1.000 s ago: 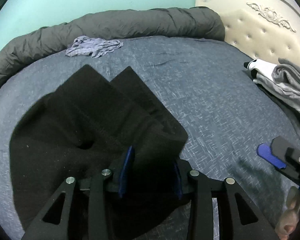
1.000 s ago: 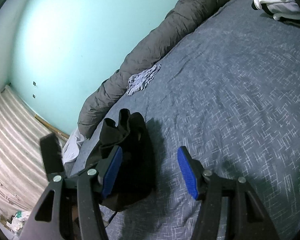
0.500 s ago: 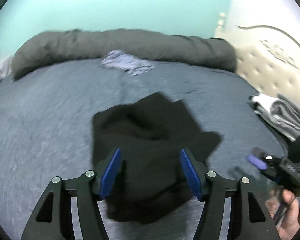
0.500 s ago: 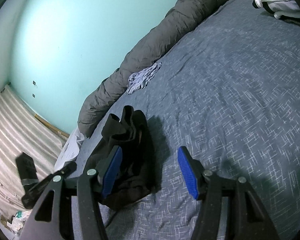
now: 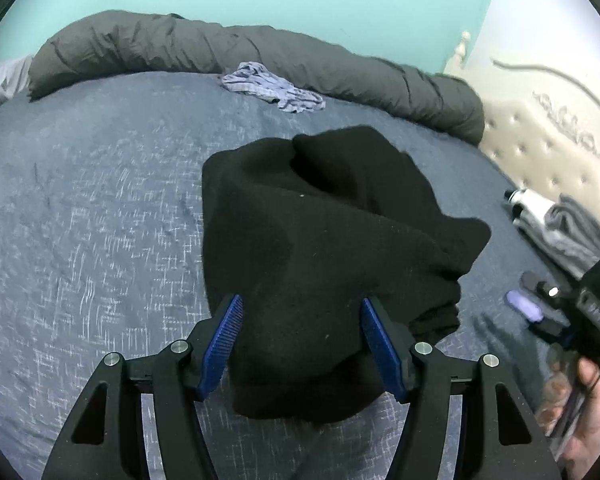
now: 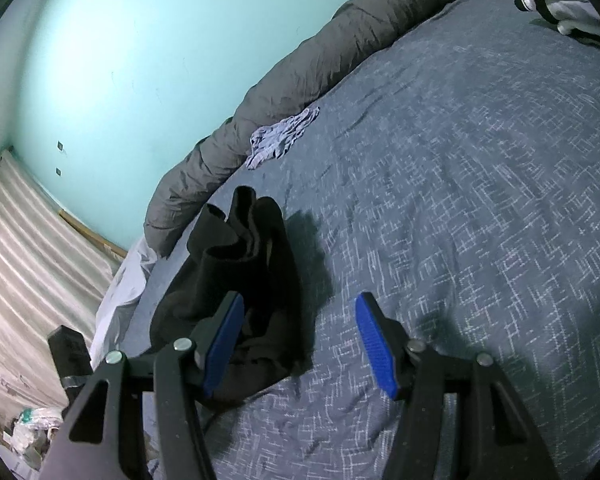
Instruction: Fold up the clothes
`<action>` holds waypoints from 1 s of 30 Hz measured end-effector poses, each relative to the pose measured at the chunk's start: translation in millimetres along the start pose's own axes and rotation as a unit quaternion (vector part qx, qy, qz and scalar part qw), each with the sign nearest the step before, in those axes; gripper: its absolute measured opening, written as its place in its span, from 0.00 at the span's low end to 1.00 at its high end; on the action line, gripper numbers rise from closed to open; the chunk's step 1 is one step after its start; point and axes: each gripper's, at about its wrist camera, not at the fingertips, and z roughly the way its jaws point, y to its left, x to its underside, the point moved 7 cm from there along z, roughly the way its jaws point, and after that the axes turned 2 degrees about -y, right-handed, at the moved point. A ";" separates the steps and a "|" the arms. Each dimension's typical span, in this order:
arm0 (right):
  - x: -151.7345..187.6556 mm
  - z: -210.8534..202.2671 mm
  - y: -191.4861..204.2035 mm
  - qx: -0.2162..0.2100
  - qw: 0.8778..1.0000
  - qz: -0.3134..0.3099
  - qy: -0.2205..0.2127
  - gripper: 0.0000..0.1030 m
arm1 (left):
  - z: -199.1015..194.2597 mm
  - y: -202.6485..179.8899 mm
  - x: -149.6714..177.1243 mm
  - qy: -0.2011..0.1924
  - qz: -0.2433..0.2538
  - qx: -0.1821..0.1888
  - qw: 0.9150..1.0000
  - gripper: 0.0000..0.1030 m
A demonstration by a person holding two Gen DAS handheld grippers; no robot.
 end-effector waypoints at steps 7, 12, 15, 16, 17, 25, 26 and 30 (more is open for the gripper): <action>6.0 1.1 8.4 0.001 1.000 -0.017 0.003 0.58 | -23.0 17.9 -3.6 -0.024 -0.047 0.031 0.998 0.64; -2.8 -6.5 25.1 0.002 1.000 -0.031 -0.008 0.58 | -24.3 27.1 -9.1 -0.029 -0.061 0.040 0.997 0.64; -14.6 -5.9 39.7 0.002 0.999 -0.046 -0.009 0.66 | -20.4 27.0 -8.4 -0.021 -0.047 0.037 0.998 0.64; -18.9 -1.5 44.9 0.002 0.999 -0.049 -0.003 0.66 | -19.2 26.8 -7.9 -0.019 -0.042 0.036 0.998 0.64; -23.1 2.9 50.1 0.001 0.999 -0.052 0.003 0.67 | -18.1 26.7 -7.3 -0.016 -0.037 0.035 0.999 0.64; -43.0 53.9 81.7 0.022 0.994 -0.077 0.075 0.67 | -12.5 31.5 -4.6 -0.007 -0.040 0.036 0.998 0.64; -41.1 60.9 83.0 0.023 0.993 -0.079 0.086 0.67 | -12.1 31.7 -4.4 -0.006 -0.039 0.036 0.999 0.64; -29.3 83.3 82.7 0.048 0.986 -0.101 0.123 0.53 | -11.7 32.0 -4.3 -0.004 -0.039 0.037 0.999 0.64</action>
